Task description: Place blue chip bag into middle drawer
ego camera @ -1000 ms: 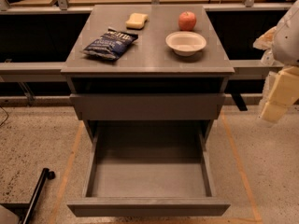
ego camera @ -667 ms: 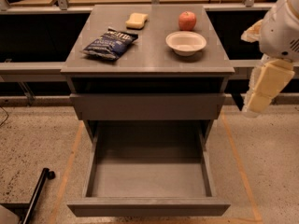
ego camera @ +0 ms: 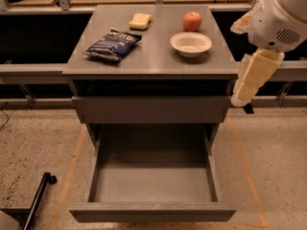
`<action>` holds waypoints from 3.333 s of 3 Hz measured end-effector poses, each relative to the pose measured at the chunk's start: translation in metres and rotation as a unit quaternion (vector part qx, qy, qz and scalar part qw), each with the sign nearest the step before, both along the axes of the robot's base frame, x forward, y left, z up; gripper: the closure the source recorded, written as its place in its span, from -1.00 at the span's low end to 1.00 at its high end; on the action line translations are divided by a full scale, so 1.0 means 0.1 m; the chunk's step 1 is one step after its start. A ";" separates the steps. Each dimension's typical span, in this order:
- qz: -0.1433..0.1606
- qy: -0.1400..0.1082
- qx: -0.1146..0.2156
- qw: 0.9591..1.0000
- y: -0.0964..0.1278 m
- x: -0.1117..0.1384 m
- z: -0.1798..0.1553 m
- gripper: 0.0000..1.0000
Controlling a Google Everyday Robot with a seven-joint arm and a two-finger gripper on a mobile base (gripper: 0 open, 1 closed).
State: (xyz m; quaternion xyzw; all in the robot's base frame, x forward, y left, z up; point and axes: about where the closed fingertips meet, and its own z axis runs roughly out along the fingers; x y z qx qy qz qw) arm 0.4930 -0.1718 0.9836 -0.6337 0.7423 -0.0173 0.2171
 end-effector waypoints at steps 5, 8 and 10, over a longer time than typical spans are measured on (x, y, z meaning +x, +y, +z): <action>-0.043 0.011 0.116 0.992 0.86 1.14 -0.50 -1.00; -0.066 0.048 0.176 0.981 1.10 1.54 -0.98 -1.00; -0.062 0.059 0.216 0.973 1.34 1.97 -1.26 -1.00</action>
Offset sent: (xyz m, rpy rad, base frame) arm 0.0552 0.0397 -0.0454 0.2350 0.0310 -0.1063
